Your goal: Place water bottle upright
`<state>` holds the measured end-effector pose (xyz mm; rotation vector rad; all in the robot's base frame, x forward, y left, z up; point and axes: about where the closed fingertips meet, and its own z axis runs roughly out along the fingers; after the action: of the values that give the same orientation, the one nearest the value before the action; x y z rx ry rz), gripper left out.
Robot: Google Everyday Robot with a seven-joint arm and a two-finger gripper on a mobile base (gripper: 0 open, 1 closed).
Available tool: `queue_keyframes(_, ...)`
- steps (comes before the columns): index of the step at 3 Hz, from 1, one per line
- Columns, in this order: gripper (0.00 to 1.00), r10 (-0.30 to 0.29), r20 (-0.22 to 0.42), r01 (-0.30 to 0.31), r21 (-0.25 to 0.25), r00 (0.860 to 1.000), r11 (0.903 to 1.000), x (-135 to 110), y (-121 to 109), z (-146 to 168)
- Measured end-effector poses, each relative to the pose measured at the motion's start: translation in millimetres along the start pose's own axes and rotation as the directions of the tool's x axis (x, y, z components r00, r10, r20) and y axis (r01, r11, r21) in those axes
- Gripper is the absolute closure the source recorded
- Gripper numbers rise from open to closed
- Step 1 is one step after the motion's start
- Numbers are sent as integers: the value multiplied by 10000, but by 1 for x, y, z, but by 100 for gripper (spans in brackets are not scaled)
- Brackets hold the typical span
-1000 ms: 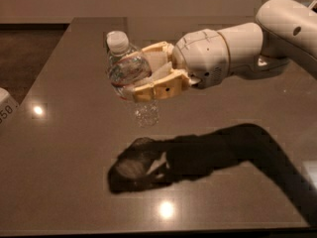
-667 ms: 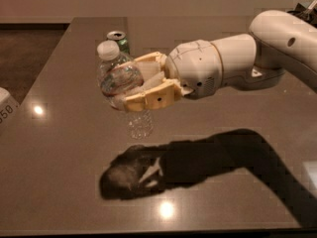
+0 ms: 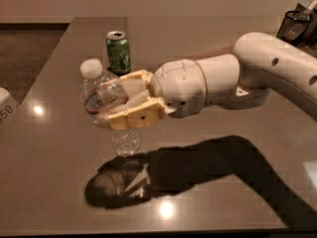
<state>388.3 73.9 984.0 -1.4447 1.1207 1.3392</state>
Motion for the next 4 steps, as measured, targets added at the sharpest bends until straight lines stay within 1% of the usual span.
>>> queue_keyframes(1, 100, -56, 174, 54, 118, 9998, 9999, 7, 4, 10)
queue_keyframes(3, 100, 258, 534, -259, 13, 9982, 9997, 22, 10, 24)
queue_keyframes(4, 100, 292, 661, -293, 16, 9974, 9996, 29, 12, 30)
